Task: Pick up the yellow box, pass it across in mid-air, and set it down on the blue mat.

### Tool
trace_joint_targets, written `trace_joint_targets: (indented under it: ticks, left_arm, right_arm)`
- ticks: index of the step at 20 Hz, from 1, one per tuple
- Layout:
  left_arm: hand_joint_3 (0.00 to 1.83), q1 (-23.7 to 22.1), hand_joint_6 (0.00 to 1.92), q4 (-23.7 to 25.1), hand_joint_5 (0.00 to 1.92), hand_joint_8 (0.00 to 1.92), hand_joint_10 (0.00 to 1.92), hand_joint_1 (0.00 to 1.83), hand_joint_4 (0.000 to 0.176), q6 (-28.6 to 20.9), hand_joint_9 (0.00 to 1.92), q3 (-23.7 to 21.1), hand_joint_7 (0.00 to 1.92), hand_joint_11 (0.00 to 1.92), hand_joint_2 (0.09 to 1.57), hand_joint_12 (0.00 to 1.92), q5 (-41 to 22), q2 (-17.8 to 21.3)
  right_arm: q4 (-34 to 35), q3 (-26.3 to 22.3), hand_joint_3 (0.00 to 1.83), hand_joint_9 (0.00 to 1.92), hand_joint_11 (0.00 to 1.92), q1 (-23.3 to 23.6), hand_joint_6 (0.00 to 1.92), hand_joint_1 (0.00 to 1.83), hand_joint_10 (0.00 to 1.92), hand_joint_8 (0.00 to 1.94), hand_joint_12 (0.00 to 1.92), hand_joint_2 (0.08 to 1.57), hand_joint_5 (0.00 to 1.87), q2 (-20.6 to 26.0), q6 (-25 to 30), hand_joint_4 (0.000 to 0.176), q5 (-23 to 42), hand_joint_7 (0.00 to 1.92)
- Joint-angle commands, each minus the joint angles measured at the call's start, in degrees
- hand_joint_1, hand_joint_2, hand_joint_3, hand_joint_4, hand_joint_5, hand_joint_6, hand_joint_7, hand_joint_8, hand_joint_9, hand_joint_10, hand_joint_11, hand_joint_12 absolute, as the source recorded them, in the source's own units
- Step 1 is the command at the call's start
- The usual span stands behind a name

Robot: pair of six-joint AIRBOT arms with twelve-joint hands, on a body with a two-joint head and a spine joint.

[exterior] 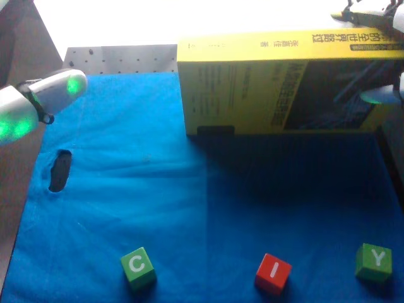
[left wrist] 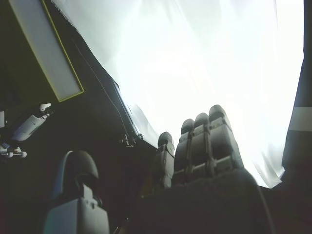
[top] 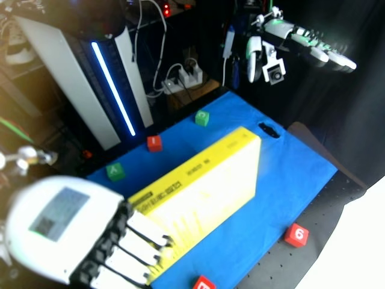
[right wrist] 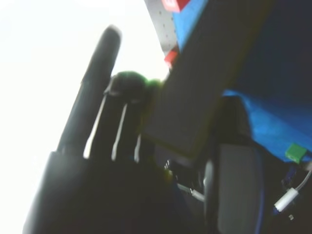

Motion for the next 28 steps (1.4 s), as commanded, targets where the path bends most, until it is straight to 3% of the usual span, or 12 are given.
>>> trace_joint_targets:
  ticks: [1,4,7,8,12,14,19,20,21,24,26,28]
  left_arm:
    - [0.01,-0.4,0.0,0.7,0.0,0.0,0.0,0.23,0.158,-0.16,0.0,0.08,0.0,0.0,1.16,0.0,-7.33,0.34]
    - [0.01,-0.34,0.0,0.68,0.0,0.0,0.0,0.21,0.166,-0.16,0.0,0.03,0.0,0.0,1.17,0.0,-7.46,0.34]
    - [0.01,-0.15,0.0,0.54,0.0,0.0,0.0,0.24,0.165,-0.16,0.0,-0.04,0.0,0.0,1.17,0.0,-7.58,0.34]
    - [0.01,-0.11,0.0,0.52,0.0,0.0,0.0,0.24,0.158,-0.16,0.0,-0.07,0.0,0.0,1.17,0.0,-7.62,0.34]
    - [0.0,0.25,0.0,0.38,0.0,0.0,0.0,0.24,0.158,-0.16,0.0,-0.18,0.0,0.0,1.17,0.0,-7.82,0.32]
    - [0.01,0.52,0.0,0.2,0.0,0.0,0.0,0.24,0.157,-0.16,0.0,-0.23,0.0,0.0,1.19,0.0,-8.06,0.32]
    - [0.0,0.84,0.0,0.03,0.0,0.0,0.0,0.26,0.162,-0.17,0.0,-0.27,0.0,0.0,1.18,0.0,-8.29,0.33]
    - [0.0,0.87,0.0,0.01,0.0,0.0,0.0,0.26,0.163,-0.17,0.0,-0.3,0.0,0.0,1.17,0.0,-8.29,0.32]
    - [0.0,0.94,0.0,-0.01,0.0,0.0,0.0,0.26,0.171,-0.17,0.0,-0.31,0.0,0.0,1.17,0.0,-8.29,0.32]
    - [0.0,1.23,0.0,-0.07,0.0,0.0,0.0,0.25,0.176,-0.17,0.0,-0.32,0.0,0.0,1.18,0.0,-8.46,0.33]
    - [0.0,1.33,0.0,-0.11,0.0,0.0,0.0,0.25,0.165,-0.17,0.0,-0.36,0.0,0.0,1.18,0.0,-8.5,0.33]
    - [0.0,1.48,0.0,-0.23,0.0,0.0,0.0,0.26,0.149,-0.17,0.0,-0.42,0.0,0.0,1.19,0.0,-8.6,0.33]
  right_arm:
    - [-1.05,0.18,0.0,0.15,0.06,0.06,0.01,0.56,0.75,0.02,1.58,1.24,0.1,-0.75,-1.24,0.059,-1.02,0.19]
    - [-1.04,0.43,0.0,0.1,0.0,0.07,0.0,0.58,0.17,0.0,1.11,1.2,0.0,-0.98,-1.24,0.101,-1.29,0.0]
    - [-1.04,0.44,0.0,0.0,0.0,0.07,0.0,0.6,0.0,0.0,0.08,1.17,0.0,-0.98,-1.24,0.105,-1.29,0.0]
    - [-1.04,0.48,0.0,0.0,0.0,0.07,0.0,0.58,0.0,0.0,0.02,1.17,0.0,-0.98,-1.24,0.09,-1.28,0.0]
    - [-0.31,0.65,0.0,0.0,0.0,0.17,0.0,0.4,0.0,0.0,0.0,1.18,0.0,-0.97,-1.24,0.063,0.47,0.0]
    - [0.08,0.65,0.0,0.0,0.0,0.31,0.0,0.4,0.0,0.0,0.0,1.14,0.0,-0.94,-1.24,0.133,1.96,0.0]
    - [1.18,0.98,0.0,0.0,0.0,0.88,0.0,0.37,0.0,0.0,0.0,1.14,0.0,-0.79,-1.24,0.17,3.78,0.0]
    - [1.41,1.08,0.0,0.0,0.0,0.94,0.0,0.41,0.0,0.0,0.0,1.15,0.0,-0.79,-1.24,0.175,4.02,0.0]
    - [1.78,1.18,0.0,0.0,0.0,0.99,0.0,0.47,0.0,0.0,0.0,1.16,0.0,-0.79,-1.24,0.124,4.48,0.0]
    - [2.78,0.84,0.0,0.0,0.0,1.02,0.0,0.44,0.0,0.0,0.0,1.13,0.0,0.32,-1.24,0.118,6.4,0.0]
    - [2.83,0.26,0.0,0.0,0.0,1.03,0.0,0.46,0.0,0.0,0.0,1.14,0.0,1.3,-1.24,0.13,7.31,0.0]
    - [2.85,-0.19,0.0,0.0,0.0,1.03,0.0,0.45,0.0,0.0,0.0,1.12,0.0,1.71,-1.24,0.173,8.23,0.0]
